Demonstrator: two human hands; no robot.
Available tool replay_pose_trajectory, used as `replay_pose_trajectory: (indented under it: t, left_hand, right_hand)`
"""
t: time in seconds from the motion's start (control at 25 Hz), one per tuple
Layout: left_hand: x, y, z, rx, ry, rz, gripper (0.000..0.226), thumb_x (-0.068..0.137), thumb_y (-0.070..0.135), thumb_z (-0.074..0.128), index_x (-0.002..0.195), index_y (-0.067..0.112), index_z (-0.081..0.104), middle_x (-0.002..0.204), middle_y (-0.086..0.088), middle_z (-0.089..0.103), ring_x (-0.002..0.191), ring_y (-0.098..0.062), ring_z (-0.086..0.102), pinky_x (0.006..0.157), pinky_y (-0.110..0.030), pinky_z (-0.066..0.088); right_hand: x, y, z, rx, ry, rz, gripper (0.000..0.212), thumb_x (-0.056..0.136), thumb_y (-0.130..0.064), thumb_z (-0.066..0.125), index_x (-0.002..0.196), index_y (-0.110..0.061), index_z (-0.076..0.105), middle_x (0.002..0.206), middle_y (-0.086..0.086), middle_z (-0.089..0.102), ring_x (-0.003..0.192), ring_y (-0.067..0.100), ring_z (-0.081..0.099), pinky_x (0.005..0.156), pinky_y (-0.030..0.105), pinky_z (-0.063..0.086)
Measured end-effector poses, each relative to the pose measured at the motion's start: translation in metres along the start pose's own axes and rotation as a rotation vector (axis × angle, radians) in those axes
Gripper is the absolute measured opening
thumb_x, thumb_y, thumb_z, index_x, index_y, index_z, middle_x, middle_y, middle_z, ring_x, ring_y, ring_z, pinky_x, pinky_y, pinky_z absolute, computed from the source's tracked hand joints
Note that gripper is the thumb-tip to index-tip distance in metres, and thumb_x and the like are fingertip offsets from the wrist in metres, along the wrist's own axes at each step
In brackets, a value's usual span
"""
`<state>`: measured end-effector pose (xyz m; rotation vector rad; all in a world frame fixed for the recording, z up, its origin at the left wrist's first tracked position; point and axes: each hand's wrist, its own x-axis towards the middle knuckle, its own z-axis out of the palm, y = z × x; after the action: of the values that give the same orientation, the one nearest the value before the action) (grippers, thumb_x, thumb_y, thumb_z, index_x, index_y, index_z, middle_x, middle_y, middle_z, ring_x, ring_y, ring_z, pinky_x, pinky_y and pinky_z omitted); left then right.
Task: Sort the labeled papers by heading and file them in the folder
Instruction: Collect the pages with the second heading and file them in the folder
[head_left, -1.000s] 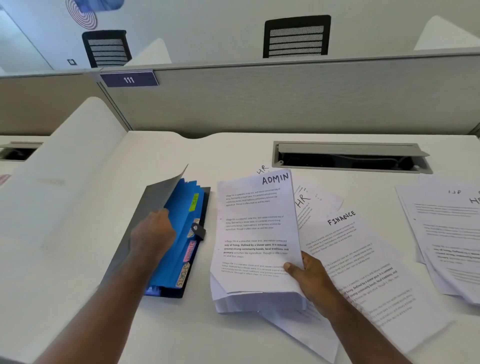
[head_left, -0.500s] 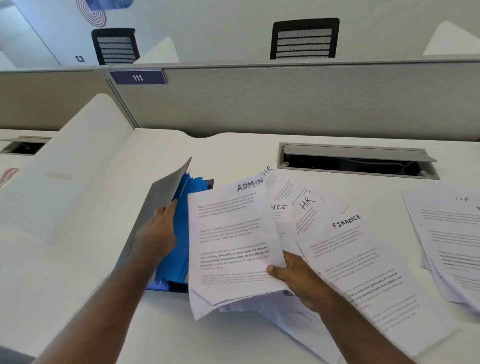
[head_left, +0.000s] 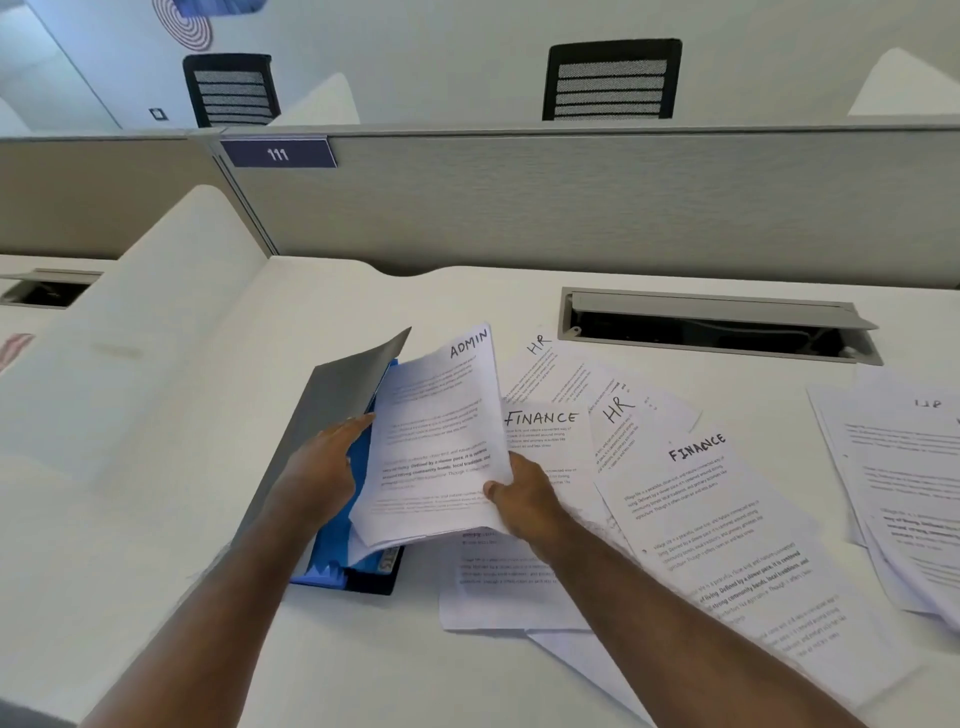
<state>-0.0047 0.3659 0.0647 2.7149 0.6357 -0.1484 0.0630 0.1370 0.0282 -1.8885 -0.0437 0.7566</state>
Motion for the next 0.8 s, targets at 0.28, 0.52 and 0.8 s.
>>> replay_pose_trajectory:
  t: [0.28, 0.52, 0.8]
  left_hand:
    - [0.0, 0.013, 0.006, -0.037, 0.021, 0.004, 0.055, 0.099, 0.005, 0.046, 0.151, 0.025, 0.041, 0.152, -0.004, 0.047, 0.128, -0.024, 0.054, 0.102, -0.035, 0.047]
    - [0.001, 0.012, 0.012, -0.051, 0.032, -0.018, 0.058, 0.097, 0.004, 0.049, 0.151, 0.025, 0.04, 0.154, -0.002, 0.045, 0.13, -0.023, 0.053, 0.104, -0.036, 0.048]
    - [0.004, 0.02, 0.022, -0.061, -0.012, -0.007, 0.069, 0.091, 0.009, 0.065, 0.152, 0.024, 0.037, 0.151, -0.003, 0.048, 0.133, -0.022, 0.051, 0.112, -0.034, 0.039]
  right_hand:
    - [-0.003, -0.012, 0.059, -0.128, -0.126, -0.084, 0.043, 0.097, -0.024, 0.045, 0.14, -0.018, 0.042, 0.14, 0.009, 0.053, 0.126, 0.029, 0.05, 0.106, 0.034, 0.038]
    - [0.017, -0.032, 0.071, -0.246, -0.144, -0.062, 0.039, 0.087, -0.016, 0.044, 0.126, -0.017, 0.049, 0.124, 0.01, 0.06, 0.107, 0.029, 0.059, 0.09, 0.033, 0.049]
    - [0.02, -0.036, 0.099, -0.336, -0.228, -0.09, 0.026, 0.093, -0.02, 0.047, 0.114, -0.012, 0.06, 0.111, 0.013, 0.065, 0.099, 0.032, 0.062, 0.087, 0.042, 0.053]
